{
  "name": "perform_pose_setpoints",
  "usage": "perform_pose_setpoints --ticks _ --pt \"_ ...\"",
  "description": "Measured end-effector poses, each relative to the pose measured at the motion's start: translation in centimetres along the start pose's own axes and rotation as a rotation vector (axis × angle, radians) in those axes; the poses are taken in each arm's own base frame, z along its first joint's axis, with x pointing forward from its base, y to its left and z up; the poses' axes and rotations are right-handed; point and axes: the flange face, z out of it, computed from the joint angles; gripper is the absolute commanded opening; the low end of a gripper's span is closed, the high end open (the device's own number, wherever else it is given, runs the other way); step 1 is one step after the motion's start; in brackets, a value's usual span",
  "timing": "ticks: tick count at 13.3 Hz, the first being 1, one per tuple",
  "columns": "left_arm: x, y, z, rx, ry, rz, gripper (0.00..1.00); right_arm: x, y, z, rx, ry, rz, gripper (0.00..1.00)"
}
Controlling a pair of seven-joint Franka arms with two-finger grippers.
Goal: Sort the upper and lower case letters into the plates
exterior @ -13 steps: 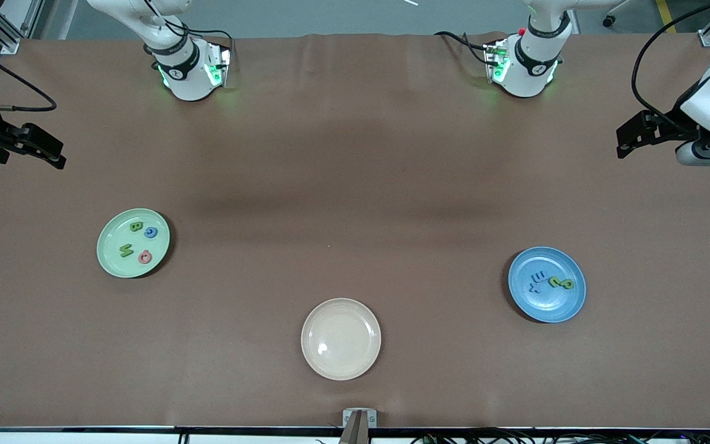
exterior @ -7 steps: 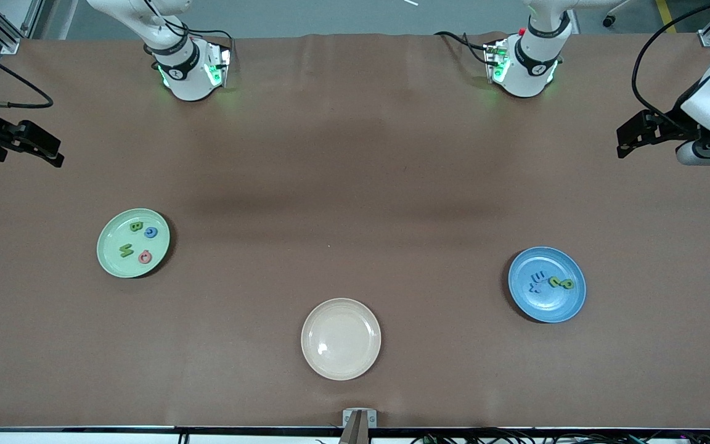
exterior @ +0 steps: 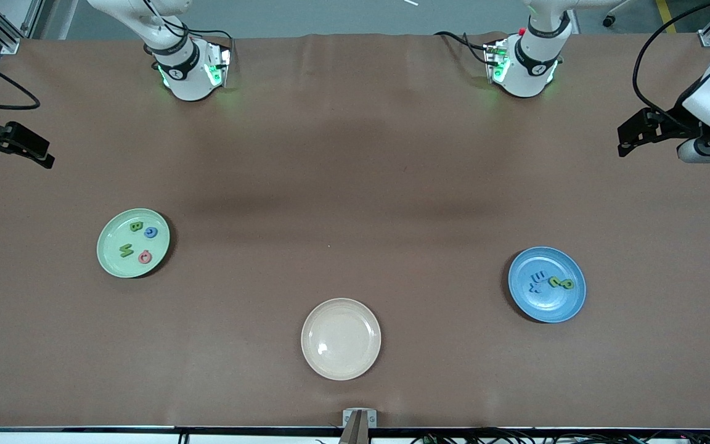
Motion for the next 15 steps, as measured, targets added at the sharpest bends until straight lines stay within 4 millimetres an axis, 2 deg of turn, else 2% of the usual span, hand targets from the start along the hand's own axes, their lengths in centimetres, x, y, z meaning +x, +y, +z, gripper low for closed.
perform_pose_setpoints --ticks 5,15 --pt "0.0 0.0 0.0 0.0 0.0 0.0 1.0 0.1 1.5 -1.3 0.004 0.027 0.021 1.0" --pt "0.0 0.0 0.0 0.0 0.0 0.0 1.0 0.1 1.3 -1.4 0.006 0.03 0.015 1.0"
